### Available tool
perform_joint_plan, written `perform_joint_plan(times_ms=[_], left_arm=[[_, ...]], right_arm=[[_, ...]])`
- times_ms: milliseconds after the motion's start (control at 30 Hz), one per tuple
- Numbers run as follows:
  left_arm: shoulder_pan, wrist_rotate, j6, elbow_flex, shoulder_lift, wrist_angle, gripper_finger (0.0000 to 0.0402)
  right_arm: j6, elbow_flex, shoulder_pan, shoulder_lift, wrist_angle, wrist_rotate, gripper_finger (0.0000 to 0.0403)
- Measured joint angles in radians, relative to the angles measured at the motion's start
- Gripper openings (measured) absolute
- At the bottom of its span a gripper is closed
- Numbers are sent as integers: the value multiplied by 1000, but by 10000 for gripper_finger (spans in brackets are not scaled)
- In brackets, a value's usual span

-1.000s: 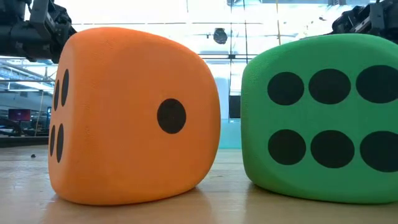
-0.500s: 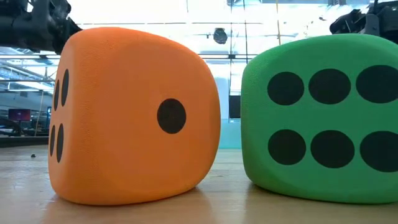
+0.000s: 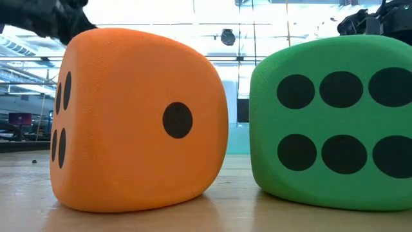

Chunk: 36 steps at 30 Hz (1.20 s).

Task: Pick & Place Dice
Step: Put the large dark orange die into the bin

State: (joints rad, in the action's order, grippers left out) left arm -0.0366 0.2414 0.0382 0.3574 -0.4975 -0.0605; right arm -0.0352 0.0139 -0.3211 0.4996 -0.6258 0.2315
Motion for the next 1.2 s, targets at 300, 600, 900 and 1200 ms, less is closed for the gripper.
perform_joint_plan(times_ms=[300, 600, 900, 1200], left_arm=[[61, 22, -111, -2, -89, 276, 8], [128, 21, -108, -2, -127, 231, 12], [125, 18, -51, -2, -126, 221, 30], [101, 19, -2, -2, -126, 184, 33]], right_arm=[[56, 2, 80, 50, -38, -157, 0], [60, 110, 153, 123, -8, -270, 0], [5, 510, 299, 325, 516, -645, 16], [-355, 1011, 357, 559, 1283, -751, 86]])
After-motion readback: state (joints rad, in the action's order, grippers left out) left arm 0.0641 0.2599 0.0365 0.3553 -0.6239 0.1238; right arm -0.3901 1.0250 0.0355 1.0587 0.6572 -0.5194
